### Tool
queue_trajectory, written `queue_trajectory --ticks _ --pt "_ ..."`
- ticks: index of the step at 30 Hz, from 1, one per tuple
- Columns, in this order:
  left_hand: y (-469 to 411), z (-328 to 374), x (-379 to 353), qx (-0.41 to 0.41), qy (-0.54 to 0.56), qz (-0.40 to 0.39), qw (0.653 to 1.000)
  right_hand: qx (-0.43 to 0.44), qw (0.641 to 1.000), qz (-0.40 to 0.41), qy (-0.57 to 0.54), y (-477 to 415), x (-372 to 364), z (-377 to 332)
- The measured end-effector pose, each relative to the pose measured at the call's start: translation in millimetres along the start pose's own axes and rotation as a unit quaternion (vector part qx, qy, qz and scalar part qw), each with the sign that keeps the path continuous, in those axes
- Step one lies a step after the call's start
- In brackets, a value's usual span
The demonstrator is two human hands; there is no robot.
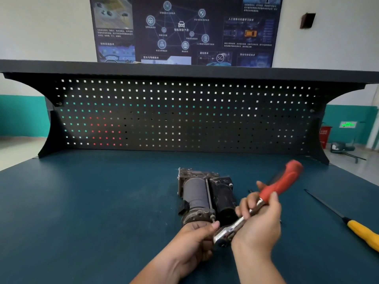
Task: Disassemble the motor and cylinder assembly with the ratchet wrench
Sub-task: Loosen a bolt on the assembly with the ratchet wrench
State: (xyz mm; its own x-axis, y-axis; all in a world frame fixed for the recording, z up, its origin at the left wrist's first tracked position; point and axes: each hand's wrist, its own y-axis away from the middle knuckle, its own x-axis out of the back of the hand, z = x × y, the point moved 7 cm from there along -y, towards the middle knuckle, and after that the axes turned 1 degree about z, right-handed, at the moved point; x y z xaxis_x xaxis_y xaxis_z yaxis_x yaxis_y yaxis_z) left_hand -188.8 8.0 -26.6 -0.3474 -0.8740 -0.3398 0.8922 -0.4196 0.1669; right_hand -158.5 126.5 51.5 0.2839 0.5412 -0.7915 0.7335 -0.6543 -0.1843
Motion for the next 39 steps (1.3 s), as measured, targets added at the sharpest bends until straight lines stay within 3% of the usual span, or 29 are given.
queue_trajectory --ticks 4,8,12,15,16,18,22,25,28,31,35,39 --pt "-0.9 -1.8 1.3 0.009 0.008 0.0 1.0 0.002 1.0 0.002 0.006 -2.0 -0.1 1.2" --pt "1.1 -0.8 1.4 0.02 0.009 0.001 1.0 0.067 0.979 -0.172 0.089 14.6 -26.2 0.4" --pt "2.0 -3.0 0.8 0.023 0.008 -0.002 1.0 0.071 0.899 -0.382 0.201 42.6 -50.8 11.4" --pt "2.0 -3.4 0.6 -0.008 0.007 -0.025 1.0 0.129 0.843 -0.452 0.263 57.4 -59.4 12.2" --pt "2.8 -2.5 0.1 -0.01 0.013 -0.028 0.999 0.134 0.846 -0.446 0.261 57.7 -60.1 10.4" --pt "2.3 -0.7 -0.6 -0.007 0.017 -0.026 0.999 0.103 0.887 -0.39 0.225 50.5 -55.9 5.7" --pt "-2.2 -3.4 3.5 0.013 -0.018 0.008 1.0 0.021 0.976 -0.2 0.078 24.9 -33.6 -3.7" --pt "-2.0 -3.9 2.9 0.011 -0.025 0.01 1.0 -0.013 0.995 -0.097 -0.03 10.5 -16.5 -7.3" --pt "-2.7 -2.9 3.0 0.009 -0.027 0.011 1.0 -0.045 0.995 -0.042 -0.082 3.8 -5.5 -5.9" --pt "-3.0 -2.8 1.3 0.012 -0.023 -0.004 1.0 -0.04 0.995 -0.058 -0.074 2.8 -7.8 -6.6" --pt "2.4 -4.0 -0.7 0.02 -0.014 -0.013 1.0 0.0 0.983 -0.184 0.007 13.2 -28.8 -2.6" --pt "1.0 -7.1 2.9 0.031 0.003 0.003 1.0 0.045 0.92 -0.345 0.181 34.0 -47.6 8.8"
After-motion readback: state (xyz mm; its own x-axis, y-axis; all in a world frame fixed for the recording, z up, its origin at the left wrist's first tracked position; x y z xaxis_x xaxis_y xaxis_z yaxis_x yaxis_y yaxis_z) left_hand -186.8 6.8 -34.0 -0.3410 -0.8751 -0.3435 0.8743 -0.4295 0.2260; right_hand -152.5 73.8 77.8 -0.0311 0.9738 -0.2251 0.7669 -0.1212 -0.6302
